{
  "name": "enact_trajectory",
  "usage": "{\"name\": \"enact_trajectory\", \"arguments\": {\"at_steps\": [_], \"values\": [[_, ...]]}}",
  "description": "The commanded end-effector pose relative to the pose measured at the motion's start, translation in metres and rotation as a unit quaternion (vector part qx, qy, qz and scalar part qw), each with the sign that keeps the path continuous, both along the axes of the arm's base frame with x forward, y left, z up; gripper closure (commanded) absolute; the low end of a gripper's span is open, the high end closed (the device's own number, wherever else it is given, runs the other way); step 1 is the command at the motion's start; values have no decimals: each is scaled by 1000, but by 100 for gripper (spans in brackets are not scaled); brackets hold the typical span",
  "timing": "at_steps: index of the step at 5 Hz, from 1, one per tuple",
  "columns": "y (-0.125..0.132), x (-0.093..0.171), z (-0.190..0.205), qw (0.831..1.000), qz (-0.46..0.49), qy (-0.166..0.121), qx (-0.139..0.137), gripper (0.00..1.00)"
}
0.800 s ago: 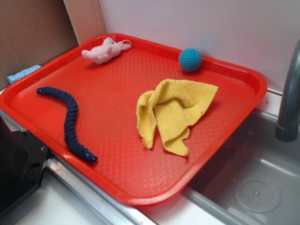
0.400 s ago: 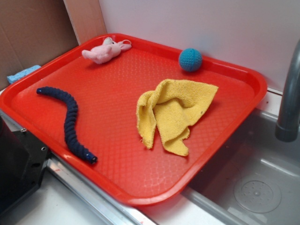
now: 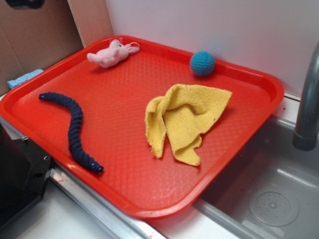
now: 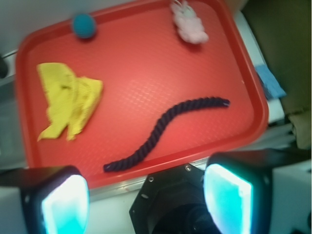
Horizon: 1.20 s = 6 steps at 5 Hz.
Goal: Grab the blue rope.
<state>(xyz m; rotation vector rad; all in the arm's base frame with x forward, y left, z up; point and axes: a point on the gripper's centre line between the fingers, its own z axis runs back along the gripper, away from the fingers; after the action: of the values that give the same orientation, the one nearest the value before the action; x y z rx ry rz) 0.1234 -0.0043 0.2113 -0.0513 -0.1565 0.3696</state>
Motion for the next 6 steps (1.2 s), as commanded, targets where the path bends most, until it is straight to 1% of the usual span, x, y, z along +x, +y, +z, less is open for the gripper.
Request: {"name": "enact_trajectory", "arguments": {"at_steps": [1, 2, 3, 4, 5, 6], "values": [[36, 15, -46, 988, 152, -7, -9, 0], [47, 21, -73, 982, 187, 2, 5, 0], [53, 23, -99, 979, 201, 13, 22, 0], [58, 25, -128, 973, 229, 16, 31, 0], [54, 29, -153, 972, 232, 8, 40, 0], [46, 32, -175, 975, 219, 12, 18, 0]]}}
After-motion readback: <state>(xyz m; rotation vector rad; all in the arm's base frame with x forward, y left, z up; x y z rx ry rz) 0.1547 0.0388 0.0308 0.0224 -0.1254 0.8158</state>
